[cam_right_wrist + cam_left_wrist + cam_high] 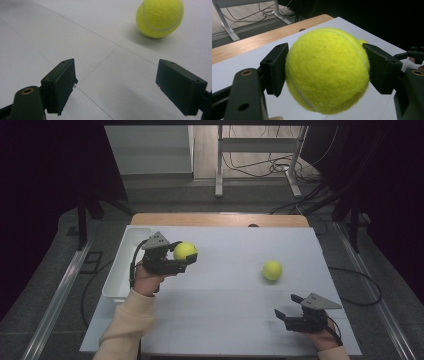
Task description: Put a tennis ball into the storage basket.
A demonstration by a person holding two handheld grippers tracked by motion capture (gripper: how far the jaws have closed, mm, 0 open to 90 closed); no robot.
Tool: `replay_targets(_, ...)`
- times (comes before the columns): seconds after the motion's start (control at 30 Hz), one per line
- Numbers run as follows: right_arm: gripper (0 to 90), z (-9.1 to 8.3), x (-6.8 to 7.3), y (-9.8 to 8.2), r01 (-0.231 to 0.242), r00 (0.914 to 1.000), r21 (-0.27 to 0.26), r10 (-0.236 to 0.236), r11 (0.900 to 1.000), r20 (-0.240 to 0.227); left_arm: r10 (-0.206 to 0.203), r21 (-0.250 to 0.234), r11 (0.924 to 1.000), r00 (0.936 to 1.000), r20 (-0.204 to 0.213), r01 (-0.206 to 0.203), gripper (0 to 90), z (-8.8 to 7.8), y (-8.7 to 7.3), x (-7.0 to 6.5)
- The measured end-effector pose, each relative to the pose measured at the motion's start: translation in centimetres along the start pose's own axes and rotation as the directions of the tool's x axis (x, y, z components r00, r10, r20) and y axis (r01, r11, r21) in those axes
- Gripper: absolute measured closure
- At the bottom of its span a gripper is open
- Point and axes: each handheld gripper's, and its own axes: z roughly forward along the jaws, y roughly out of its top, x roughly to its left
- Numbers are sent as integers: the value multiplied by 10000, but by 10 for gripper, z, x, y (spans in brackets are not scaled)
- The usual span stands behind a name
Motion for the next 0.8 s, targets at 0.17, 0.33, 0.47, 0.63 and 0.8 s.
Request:
replay_targets(0.17,170,0,0,0,12,10000,17,-12,10000,22,-77,-143,9999,9999,-103,75,263,-5,1,3)
replay_targets(0.33,170,0,0,0,-2,10000,30,2,10000,55,-88,-200,9998,9997,-248,83,263,-9,1,6)
replay_targets(0.47,170,0,0,0,-11,10000,16,11,10000,33,-111,-234,9997,9994,-331,103,263,-11,2,7)
replay_targets(0.63,170,0,0,0,-7,10000,44,7,10000,53,-176,-333,9993,9988,-455,161,263,-16,2,10)
replay_targets(0.8,170,0,0,0,-15,10000,33,14,10000,32,-336,-538,9981,9977,-589,305,263,-23,4,14)
